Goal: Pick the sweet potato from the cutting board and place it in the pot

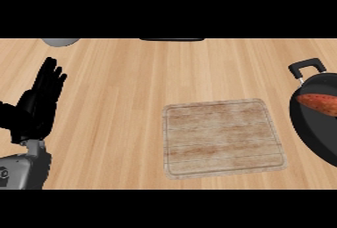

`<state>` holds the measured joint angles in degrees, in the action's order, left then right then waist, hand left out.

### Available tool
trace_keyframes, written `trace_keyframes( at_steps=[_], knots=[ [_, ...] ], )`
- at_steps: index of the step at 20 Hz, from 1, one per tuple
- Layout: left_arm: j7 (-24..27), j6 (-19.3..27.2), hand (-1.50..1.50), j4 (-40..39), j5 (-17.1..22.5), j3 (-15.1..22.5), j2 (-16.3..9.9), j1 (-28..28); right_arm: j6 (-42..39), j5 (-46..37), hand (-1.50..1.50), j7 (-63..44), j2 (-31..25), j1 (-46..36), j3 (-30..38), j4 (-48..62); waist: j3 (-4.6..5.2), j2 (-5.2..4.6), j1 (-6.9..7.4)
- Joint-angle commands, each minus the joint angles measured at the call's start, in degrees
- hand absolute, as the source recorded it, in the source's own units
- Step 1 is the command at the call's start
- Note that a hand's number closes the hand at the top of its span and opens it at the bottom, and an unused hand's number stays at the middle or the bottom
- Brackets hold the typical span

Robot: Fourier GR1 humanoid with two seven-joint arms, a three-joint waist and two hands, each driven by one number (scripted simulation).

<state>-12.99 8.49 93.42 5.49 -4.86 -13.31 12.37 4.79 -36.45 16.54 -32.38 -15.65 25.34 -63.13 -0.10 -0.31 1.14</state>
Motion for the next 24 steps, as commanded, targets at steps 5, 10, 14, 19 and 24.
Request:
trace_keyframes(
  at_steps=[5,10,14,19,24],
  knots=[
    [0.04,-1.41,0.0,-0.16,1.14,-0.71,0.0,-0.41,-11.29,6.04,-1.5,8.14,-1.98,-9.8,0.1,19.36,0.02,0.02,-0.02],
    [-0.41,0.02,0.0,1.62,-0.36,0.7,1.29,-1.49,-15.23,15.88,-1.5,13.74,1.31,-13.16,6.26,22.19,-0.01,0.13,-0.27],
    [-0.16,-1.29,0.0,2.68,1.2,-0.9,0.34,-3.0,-20.29,21.65,-1.5,19.26,-3.95,-13.02,12.44,29.91,-0.07,-0.02,0.13],
    [-3.18,-1.91,0.0,4.02,2.16,-2.16,-1.0,-1.44,-27.45,26.62,-1.5,16.95,-10.43,-13.73,16.37,35.04,-0.02,0.17,-0.3],
    [0.54,-2.81,0.0,0.18,1.64,-2.2,-0.21,-1.73,-34.59,27.46,-1.5,23.12,-18.15,-10.7,17.63,43.08,-0.06,-0.08,-0.29]
  ],
)
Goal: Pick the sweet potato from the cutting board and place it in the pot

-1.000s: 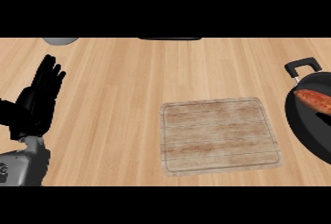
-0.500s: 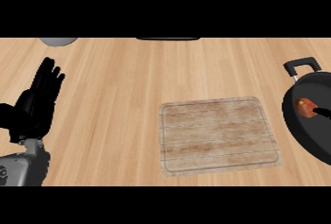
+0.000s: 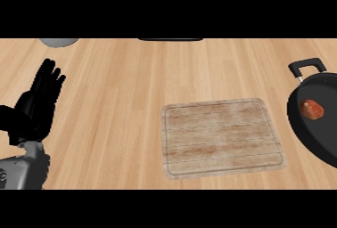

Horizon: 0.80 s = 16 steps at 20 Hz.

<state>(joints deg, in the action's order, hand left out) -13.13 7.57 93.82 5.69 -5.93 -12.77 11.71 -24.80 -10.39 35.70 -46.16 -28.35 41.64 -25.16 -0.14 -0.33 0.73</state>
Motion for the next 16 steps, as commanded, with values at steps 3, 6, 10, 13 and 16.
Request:
trace_keyframes(
  at_steps=[3,6,10,13,16],
  knots=[
    [-1.98,-0.09,0.0,0.39,0.14,-1.33,-1.2,1.85,-8.17,1.13,-1.5,5.89,-8.46,3.51,1.28,7.83,-0.09,-0.15,0.11],
    [-0.7,-2.5,0.0,2.4,1.69,-1.29,-1.14,-2.11,-7.77,1.23,-1.5,4.13,-9.29,1.51,0.43,9.39,-0.06,-0.08,0.59],
    [-0.11,-0.7,0.0,0.26,0.15,0.29,0.9,-0.16,-12.17,1.63,-1.5,7.43,-12.45,5.39,0.88,10.53,-0.27,-0.37,0.49],
    [0.53,-0.52,0.0,-1.5,-0.7,-0.46,0.06,1.43,-11.38,1.25,-1.5,10.13,-11.74,6.97,-0.19,9.48,-0.18,-0.23,0.01],
    [1.06,-0.17,0.0,0.34,-0.99,0.0,0.64,0.26,-13.54,2.04,-1.5,8.94,-14.03,7.06,0.11,10.17,-0.28,-0.21,0.44]
  ],
)
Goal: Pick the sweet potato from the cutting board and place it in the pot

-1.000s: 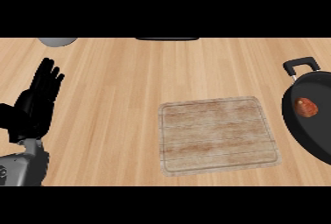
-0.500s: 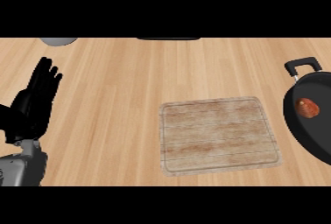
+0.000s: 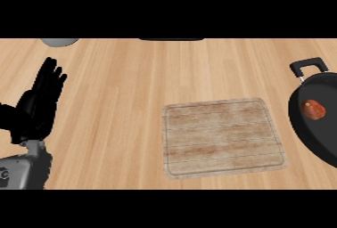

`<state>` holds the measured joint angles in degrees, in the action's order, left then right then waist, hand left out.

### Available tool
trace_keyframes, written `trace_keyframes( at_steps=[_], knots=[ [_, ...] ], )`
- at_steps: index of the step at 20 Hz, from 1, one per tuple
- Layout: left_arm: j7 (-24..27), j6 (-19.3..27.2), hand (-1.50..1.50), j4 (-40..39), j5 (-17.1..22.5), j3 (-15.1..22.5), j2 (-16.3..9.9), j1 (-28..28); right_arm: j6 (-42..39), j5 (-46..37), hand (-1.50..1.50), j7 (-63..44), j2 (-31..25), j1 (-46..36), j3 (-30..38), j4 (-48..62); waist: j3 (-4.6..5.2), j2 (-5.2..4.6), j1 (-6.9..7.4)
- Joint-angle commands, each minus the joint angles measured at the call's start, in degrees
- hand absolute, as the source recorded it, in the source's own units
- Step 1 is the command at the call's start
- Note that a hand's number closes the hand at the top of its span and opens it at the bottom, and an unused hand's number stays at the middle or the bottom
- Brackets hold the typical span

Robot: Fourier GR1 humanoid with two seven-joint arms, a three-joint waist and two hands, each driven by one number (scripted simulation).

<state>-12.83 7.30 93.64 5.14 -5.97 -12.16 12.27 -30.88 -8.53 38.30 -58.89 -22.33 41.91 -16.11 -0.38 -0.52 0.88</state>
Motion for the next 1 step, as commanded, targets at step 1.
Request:
trace_keyframes(
  at_steps=[1],
  knots=[
    [-0.19,1.52,0.0,1.36,-1.38,1.38,1.57,-0.93,-6.3,-0.37,-1.5,7.56,-0.06,2.32,-0.69,1.25,-0.14,-0.08,0.41]
  ],
)
